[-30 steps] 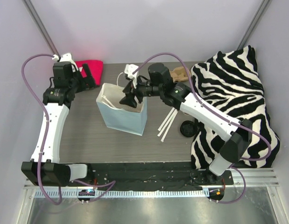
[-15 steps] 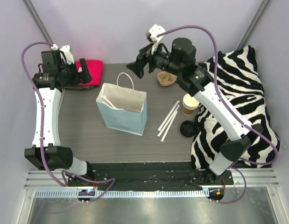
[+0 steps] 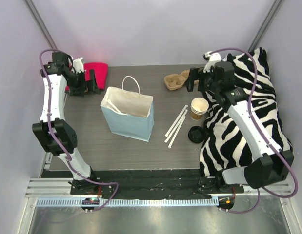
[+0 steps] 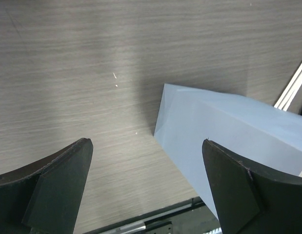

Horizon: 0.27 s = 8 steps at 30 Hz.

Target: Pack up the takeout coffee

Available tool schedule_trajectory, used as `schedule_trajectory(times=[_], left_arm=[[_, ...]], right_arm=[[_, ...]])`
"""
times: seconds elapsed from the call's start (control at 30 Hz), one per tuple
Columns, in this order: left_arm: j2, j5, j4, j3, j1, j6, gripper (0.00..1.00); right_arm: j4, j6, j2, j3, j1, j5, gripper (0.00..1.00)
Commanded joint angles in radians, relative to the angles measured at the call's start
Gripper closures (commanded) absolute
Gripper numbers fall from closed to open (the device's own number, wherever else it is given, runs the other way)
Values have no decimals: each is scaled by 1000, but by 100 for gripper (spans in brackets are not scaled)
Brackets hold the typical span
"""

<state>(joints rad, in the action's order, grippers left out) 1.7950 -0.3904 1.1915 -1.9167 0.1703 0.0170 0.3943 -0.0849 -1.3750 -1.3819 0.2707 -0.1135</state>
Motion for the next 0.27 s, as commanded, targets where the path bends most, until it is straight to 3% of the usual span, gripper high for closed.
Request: schedule_trajectory(times=[0.0, 0.23], left_arm=[[-26, -33, 11, 36, 3, 23, 0], [-17, 25, 10, 16, 1, 47, 0]], right_arm=[[-37, -6, 125, 84, -45, 15, 2], [-43, -3, 126, 100, -73, 0, 2]])
